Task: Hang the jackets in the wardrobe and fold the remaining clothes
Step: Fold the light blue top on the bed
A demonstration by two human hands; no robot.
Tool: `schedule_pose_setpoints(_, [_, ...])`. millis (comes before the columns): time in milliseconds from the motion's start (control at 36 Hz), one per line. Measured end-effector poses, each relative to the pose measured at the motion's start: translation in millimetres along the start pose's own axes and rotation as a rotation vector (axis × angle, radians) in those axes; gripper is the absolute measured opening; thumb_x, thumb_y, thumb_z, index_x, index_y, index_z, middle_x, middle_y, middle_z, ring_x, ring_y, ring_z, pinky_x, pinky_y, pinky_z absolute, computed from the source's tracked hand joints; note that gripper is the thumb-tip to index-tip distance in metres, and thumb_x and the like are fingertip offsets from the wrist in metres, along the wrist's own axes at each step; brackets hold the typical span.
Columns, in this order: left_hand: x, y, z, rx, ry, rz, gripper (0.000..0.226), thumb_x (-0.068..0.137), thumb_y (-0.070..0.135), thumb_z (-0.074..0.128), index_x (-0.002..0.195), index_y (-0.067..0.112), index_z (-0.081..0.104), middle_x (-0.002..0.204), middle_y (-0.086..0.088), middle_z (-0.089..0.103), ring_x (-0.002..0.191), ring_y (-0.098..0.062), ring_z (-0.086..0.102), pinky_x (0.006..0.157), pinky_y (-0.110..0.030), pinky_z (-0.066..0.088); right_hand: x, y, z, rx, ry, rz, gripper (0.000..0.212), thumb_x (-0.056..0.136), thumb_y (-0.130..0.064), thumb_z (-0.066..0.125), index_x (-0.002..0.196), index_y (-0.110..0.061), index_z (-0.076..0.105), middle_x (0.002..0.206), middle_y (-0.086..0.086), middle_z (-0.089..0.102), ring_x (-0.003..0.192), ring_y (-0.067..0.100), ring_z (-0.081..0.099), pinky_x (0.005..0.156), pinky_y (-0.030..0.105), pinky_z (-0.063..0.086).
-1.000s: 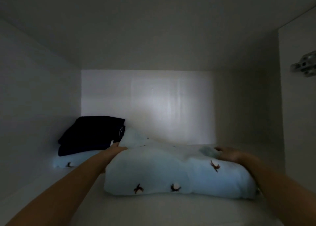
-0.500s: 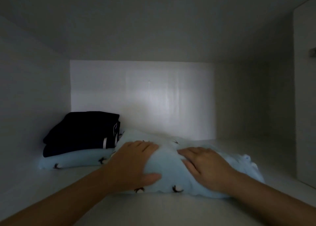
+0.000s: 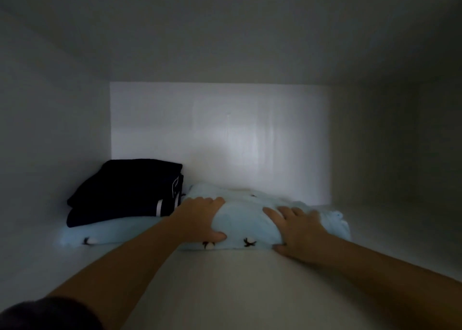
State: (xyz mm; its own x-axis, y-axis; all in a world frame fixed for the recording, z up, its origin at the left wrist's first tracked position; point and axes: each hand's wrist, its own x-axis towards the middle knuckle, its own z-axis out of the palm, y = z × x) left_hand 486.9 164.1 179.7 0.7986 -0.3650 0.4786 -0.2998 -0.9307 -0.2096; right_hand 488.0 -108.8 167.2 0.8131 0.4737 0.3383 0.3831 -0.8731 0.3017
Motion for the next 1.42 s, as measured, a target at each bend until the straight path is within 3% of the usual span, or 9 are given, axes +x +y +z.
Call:
schedule_pose_setpoints(250, [38.4, -13.1, 32.5, 0.172, 0.023, -0.131, 0.09, 0.072, 0.074, 0.052, 0.144, 0.026, 0.028, 0.13, 0.004, 0.05, 0.111, -0.018, 0.05, 0.091, -0.031, 0.038, 57.3, 49.4, 30.1, 0.053, -0.061, 0.183, 0.072, 0.084, -0.043, 0.057, 0.145, -0.038, 0.018, 0.145, -0.004, 0.039, 0.129, 0.024, 0.044, 0.104, 0.044, 0.038])
schedule_pose_setpoints(417, [45.1, -16.5, 18.8, 0.019, -0.179, -0.175, 0.106, 0.059, 0.093, 0.029, 0.143, 0.029, 0.027, 0.136, 0.002, 0.047, 0.118, -0.018, 0.048, 0.097, -0.03, 0.038, 49.9, 97.8, 13.0, 0.154, -0.418, 0.158, 0.082, 0.091, -0.029, 0.063, 0.152, -0.016, 0.011, 0.154, 0.009, 0.029, 0.138, 0.023, 0.034, 0.112, 0.033, 0.028])
schedule_pose_setpoints(556, [92.2, -21.2, -10.5, -0.073, -0.108, -0.371, 0.065, 0.087, 0.074, 0.017, 0.093, 0.021, 0.054, 0.109, -0.009, 0.063, 0.086, -0.018, 0.053, 0.077, -0.03, 0.039, 87.6, 92.7, -35.0, 0.254, -0.653, 0.105, 0.057, 0.091, 0.0, 0.046, 0.146, -0.002, 0.03, 0.149, 0.017, 0.036, 0.134, 0.029, 0.038, 0.104, 0.029, 0.036])
schedule_pose_setpoints(750, [118.6, -31.4, 44.1, -0.175, -0.387, -0.445, 0.073, 0.091, 0.07, 0.013, 0.151, 0.029, 0.019, 0.159, -0.004, 0.017, 0.142, -0.029, 0.024, 0.117, -0.044, 0.018, 155.9, 33.5, 9.6, 0.595, -0.208, 0.023, 0.057, 0.102, -0.046, 0.025, 0.153, -0.025, 0.011, 0.161, 0.002, 0.009, 0.147, 0.023, 0.009, 0.119, 0.047, 0.005])
schedule_pose_setpoints(833, [121.5, -45.3, 51.1, -0.197, -0.42, -0.545, 0.075, 0.092, 0.07, 0.018, 0.152, 0.026, 0.017, 0.16, -0.008, 0.014, 0.144, -0.031, 0.02, 0.118, -0.043, 0.016, 175.5, 29.4, 44.7, 0.585, -0.333, -0.076, 0.054, 0.103, -0.045, 0.018, 0.153, -0.025, 0.011, 0.161, 0.002, 0.009, 0.147, 0.02, 0.009, 0.119, 0.036, 0.001])
schedule_pose_setpoints(1028, [128.8, -45.3, 53.2, -0.213, -0.444, -0.69, 0.077, 0.095, 0.064, 0.019, 0.152, 0.012, 0.019, 0.159, -0.016, 0.012, 0.145, -0.034, 0.014, 0.118, -0.041, 0.013, 183.7, 77.5, 69.5, 0.701, -0.537, 0.257, 0.061, 0.102, -0.05, 0.019, 0.153, -0.018, 0.009, 0.159, 0.011, 0.013, 0.143, 0.027, 0.022, 0.114, 0.032, 0.018])
schedule_pose_setpoints(1167, [126.2, -49.4, 54.8, -0.142, -0.426, -0.755, 0.083, 0.093, 0.068, 0.018, 0.151, 0.009, 0.021, 0.158, -0.017, 0.016, 0.143, -0.036, 0.02, 0.117, -0.043, 0.018, 190.3, 74.3, 65.7, 0.404, -0.265, 0.397, 0.068, 0.095, -0.064, 0.019, 0.152, -0.027, 0.014, 0.161, 0.006, 0.007, 0.147, 0.032, 0.004, 0.111, 0.063, -0.006])
schedule_pose_setpoints(1250, [125.2, -48.2, 54.1, -0.157, -0.401, -0.762, 0.082, 0.093, 0.067, 0.017, 0.151, 0.009, 0.021, 0.157, -0.017, 0.017, 0.142, -0.036, 0.021, 0.117, -0.042, 0.019, 184.0, 68.2, 55.1, 0.694, -0.272, 0.107, 0.064, 0.098, -0.058, 0.021, 0.153, -0.024, 0.015, 0.161, 0.002, 0.01, 0.147, 0.025, 0.011, 0.119, 0.048, 0.003])
schedule_pose_setpoints(1417, [120.0, -45.6, 53.3, -0.184, -0.359, -0.751, 0.078, 0.094, 0.064, 0.019, 0.152, 0.012, 0.02, 0.158, -0.016, 0.016, 0.142, -0.034, 0.022, 0.115, -0.04, 0.02, 187.5, 82.9, 68.5, 0.74, -0.548, 0.298, 0.063, 0.102, -0.051, 0.018, 0.151, -0.013, 0.018, 0.156, 0.013, 0.025, 0.141, 0.029, 0.028, 0.111, 0.034, 0.026])
